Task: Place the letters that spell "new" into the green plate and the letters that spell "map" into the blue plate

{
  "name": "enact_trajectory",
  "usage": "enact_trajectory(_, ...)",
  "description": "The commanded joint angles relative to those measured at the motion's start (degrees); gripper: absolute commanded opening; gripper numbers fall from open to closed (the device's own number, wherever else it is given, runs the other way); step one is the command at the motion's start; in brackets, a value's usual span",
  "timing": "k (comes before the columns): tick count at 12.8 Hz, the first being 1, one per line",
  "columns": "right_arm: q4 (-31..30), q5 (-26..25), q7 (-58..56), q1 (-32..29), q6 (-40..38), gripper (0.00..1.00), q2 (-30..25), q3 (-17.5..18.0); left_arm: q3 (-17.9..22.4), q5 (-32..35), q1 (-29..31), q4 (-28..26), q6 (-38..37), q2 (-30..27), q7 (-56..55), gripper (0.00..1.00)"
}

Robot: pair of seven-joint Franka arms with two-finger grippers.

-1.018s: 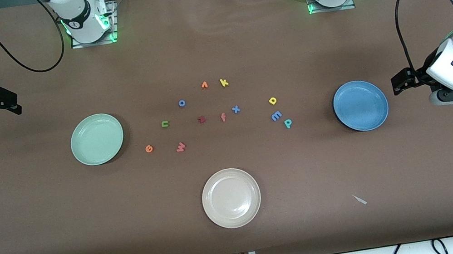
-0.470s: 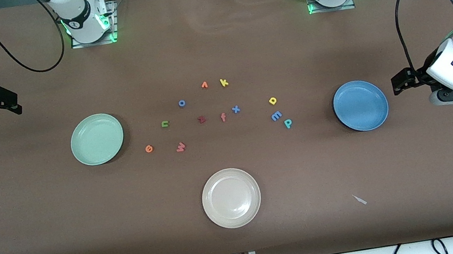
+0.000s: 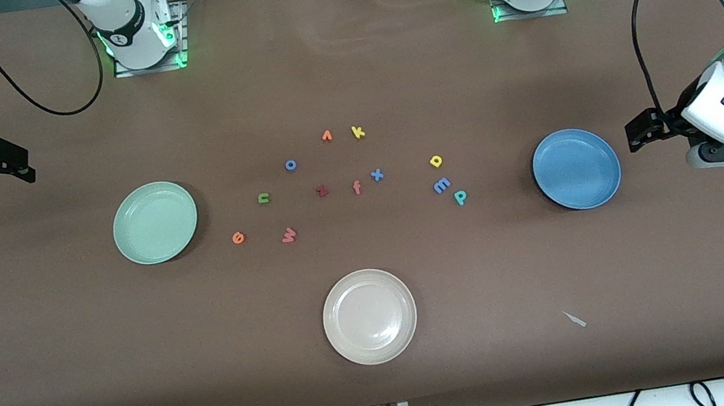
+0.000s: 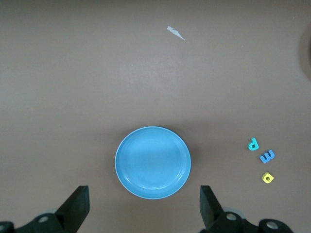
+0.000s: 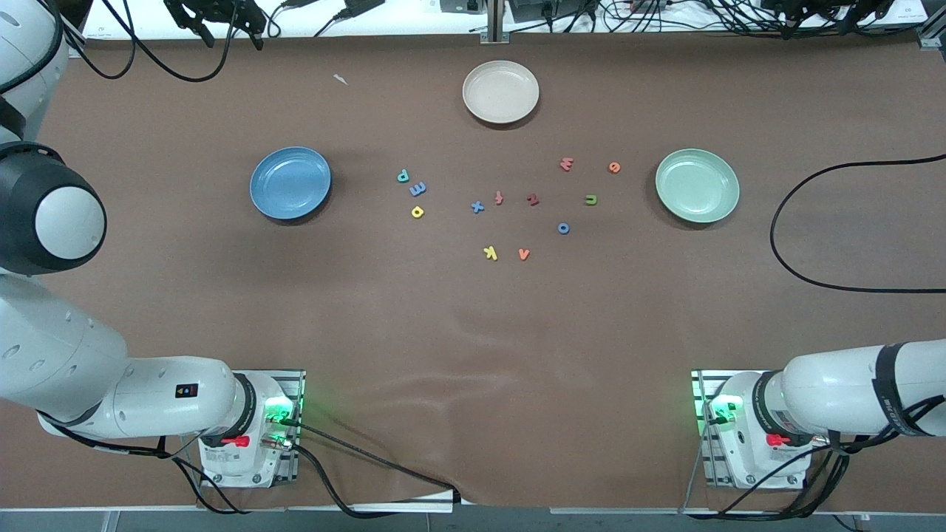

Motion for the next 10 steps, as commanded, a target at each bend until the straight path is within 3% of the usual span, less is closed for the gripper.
enact_trajectory(1, -0.7, 0.4, 0.4, -0.4, -0.3, 1.0, -0.7, 0.5, 0.3, 0.9, -0.5, 1.1, -1.5, -0.2, 1.1, 1.0)
enact_trajectory(10, -0.7, 0.5, 0.4, -0.4, -0.3, 1.0, -0.7, 0.5, 0.2, 0.9, -0.6, 1.1, -2.1, -0.2, 0.8, 1.0)
